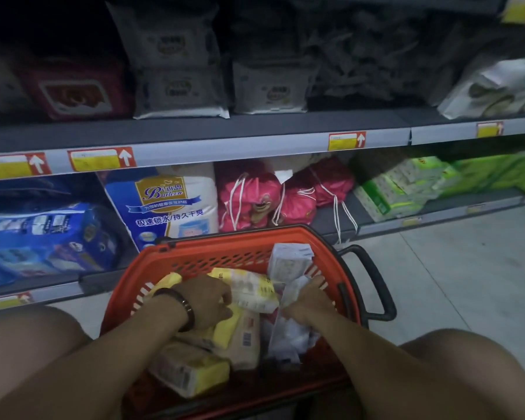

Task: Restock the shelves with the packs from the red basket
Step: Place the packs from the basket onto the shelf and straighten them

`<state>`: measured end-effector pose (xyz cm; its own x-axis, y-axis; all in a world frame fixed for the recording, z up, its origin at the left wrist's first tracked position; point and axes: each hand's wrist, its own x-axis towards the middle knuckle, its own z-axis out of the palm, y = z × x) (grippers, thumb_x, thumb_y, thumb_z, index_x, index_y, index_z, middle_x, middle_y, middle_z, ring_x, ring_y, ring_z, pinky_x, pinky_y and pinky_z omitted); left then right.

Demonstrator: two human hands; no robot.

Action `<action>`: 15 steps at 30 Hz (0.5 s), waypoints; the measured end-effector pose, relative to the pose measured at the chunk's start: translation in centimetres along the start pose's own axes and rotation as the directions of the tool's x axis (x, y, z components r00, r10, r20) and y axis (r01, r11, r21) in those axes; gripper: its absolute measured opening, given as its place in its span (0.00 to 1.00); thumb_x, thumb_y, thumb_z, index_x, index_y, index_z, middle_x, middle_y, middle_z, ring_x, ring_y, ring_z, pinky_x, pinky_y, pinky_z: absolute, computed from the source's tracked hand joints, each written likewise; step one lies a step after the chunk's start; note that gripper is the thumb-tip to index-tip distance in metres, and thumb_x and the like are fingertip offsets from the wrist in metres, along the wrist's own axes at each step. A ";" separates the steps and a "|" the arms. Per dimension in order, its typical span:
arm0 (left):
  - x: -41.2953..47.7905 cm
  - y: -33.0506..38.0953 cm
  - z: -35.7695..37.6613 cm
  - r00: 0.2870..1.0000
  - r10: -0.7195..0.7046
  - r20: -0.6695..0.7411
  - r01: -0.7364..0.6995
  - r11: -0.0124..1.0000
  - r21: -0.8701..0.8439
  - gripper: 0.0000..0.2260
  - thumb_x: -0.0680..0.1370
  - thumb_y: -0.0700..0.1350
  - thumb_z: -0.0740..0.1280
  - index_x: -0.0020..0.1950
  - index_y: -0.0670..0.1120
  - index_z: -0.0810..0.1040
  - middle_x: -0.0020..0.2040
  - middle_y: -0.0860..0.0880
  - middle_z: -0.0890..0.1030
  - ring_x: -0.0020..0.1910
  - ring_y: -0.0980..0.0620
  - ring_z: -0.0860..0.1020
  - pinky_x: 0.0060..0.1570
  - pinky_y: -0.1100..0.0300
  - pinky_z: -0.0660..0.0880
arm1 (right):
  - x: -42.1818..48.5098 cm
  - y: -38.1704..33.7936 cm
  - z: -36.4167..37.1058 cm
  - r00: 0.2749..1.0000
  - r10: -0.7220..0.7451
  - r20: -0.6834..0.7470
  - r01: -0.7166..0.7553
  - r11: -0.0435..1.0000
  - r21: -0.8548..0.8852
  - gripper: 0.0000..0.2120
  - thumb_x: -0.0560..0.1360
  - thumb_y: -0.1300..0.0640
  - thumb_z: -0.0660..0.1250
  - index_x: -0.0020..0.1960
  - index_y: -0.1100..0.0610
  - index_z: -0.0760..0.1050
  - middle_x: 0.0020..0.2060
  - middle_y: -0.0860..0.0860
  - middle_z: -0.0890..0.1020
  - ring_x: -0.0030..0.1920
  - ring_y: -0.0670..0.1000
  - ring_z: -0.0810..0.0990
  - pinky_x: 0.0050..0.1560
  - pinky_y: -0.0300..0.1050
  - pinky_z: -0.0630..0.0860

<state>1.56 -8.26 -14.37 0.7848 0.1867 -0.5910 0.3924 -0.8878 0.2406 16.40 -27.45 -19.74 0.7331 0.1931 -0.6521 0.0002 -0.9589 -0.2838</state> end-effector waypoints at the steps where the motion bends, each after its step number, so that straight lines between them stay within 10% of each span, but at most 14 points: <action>1: 0.0 -0.1 0.0 1.000 -0.007 -0.003 0.007 1.000 0.000 0.18 0.82 0.59 0.66 0.68 0.54 0.78 0.69 0.50 0.79 0.65 0.49 0.78 0.60 0.55 0.74 | -0.3 -0.4 -0.2 1.000 0.001 -0.012 0.000 0.999 0.033 0.58 0.75 0.49 0.78 0.83 0.65 0.38 0.73 0.60 0.76 0.72 0.61 0.77 0.58 0.45 0.74; 10: -0.9 1.8 1.0 0.943 0.274 -0.191 -0.314 0.922 -0.226 0.50 0.64 0.61 0.82 0.80 0.59 0.60 0.70 0.58 0.69 0.68 0.58 0.70 0.68 0.61 0.69 | -1.2 -3.9 -2.5 0.981 -0.052 0.185 -0.041 0.883 0.468 0.14 0.70 0.49 0.77 0.49 0.57 0.82 0.34 0.53 0.80 0.25 0.50 0.73 0.25 0.34 0.64; 15: -0.5 2.0 1.3 0.842 0.095 -0.531 -0.378 0.807 -0.454 0.21 0.73 0.55 0.76 0.64 0.56 0.75 0.55 0.58 0.82 0.54 0.59 0.81 0.50 0.60 0.76 | -2.3 -5.7 -3.6 0.960 -0.094 0.264 -0.103 0.758 0.644 0.17 0.73 0.41 0.75 0.46 0.56 0.82 0.25 0.53 0.75 0.21 0.49 0.70 0.26 0.37 0.66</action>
<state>1.30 -10.65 -14.66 0.9529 0.2960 -0.0661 0.2383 -0.5958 0.7670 17.10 -23.16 -14.08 0.5241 0.3307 -0.7848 -0.5135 -0.6125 -0.6010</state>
